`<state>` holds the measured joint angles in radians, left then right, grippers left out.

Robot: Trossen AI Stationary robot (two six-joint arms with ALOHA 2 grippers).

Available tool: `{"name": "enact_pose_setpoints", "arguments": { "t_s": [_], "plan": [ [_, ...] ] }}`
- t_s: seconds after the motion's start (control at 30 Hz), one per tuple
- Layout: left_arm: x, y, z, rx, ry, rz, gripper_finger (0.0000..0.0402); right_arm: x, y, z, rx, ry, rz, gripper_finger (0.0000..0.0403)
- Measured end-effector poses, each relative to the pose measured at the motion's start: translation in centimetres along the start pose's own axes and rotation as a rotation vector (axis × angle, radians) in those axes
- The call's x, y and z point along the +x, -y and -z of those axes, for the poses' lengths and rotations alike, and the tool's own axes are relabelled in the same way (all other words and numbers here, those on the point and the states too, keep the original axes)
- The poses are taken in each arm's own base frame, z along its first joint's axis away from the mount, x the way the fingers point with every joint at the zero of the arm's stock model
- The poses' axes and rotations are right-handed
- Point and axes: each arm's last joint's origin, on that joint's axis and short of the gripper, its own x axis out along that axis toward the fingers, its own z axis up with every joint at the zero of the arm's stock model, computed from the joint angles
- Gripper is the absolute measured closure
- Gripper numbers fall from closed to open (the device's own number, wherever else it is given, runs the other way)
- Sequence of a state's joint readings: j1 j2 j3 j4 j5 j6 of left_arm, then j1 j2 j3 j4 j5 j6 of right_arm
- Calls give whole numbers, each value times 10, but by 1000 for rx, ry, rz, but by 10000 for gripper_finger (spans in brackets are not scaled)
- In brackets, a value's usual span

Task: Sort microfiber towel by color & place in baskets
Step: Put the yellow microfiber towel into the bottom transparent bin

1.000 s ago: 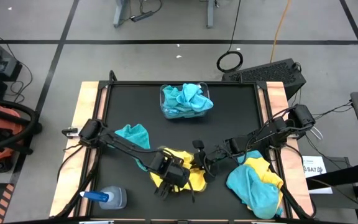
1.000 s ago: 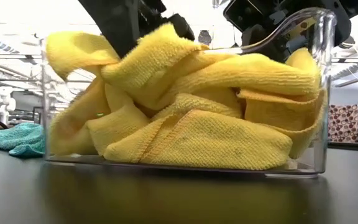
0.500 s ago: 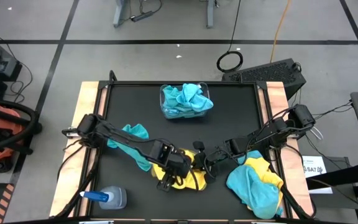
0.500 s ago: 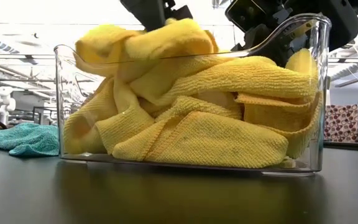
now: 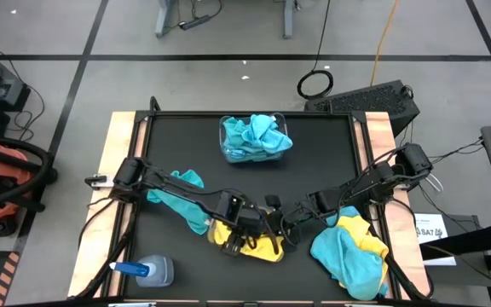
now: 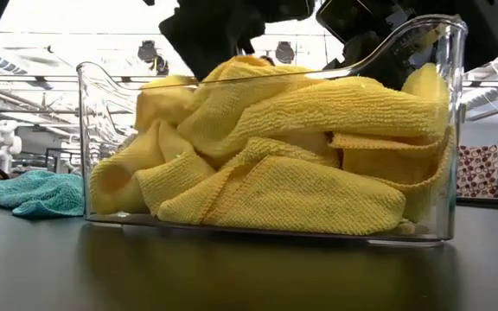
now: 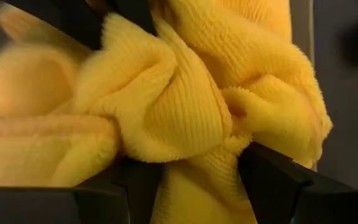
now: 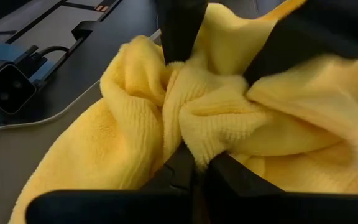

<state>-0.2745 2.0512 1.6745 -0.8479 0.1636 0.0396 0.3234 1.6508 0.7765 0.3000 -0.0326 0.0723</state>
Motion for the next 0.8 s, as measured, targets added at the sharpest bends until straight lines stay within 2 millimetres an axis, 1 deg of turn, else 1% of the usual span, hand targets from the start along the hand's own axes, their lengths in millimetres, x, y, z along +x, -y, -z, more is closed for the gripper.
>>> {"name": "enact_pose_setpoints", "arguments": {
  "t_s": [0.13,0.27,0.37,0.6,0.7,0.8],
  "plan": [
    [14,-2,1,-4,-27,21,189,0,0,0,-13,0,0,385],
    [19,-3,1,-33,-34,21,189,-2,0,-2,-33,6,0,373],
    [20,-3,1,-69,-37,26,189,-7,-1,-4,-38,4,-1,347],
    [21,5,1,-126,-44,73,189,-19,-3,-11,-40,13,0,265],
    [22,9,1,-126,-46,96,189,-24,-4,-16,-40,35,0,241],
    [22,13,1,-126,-48,104,189,-30,-4,-21,-41,61,-2,227]
  ]
}}
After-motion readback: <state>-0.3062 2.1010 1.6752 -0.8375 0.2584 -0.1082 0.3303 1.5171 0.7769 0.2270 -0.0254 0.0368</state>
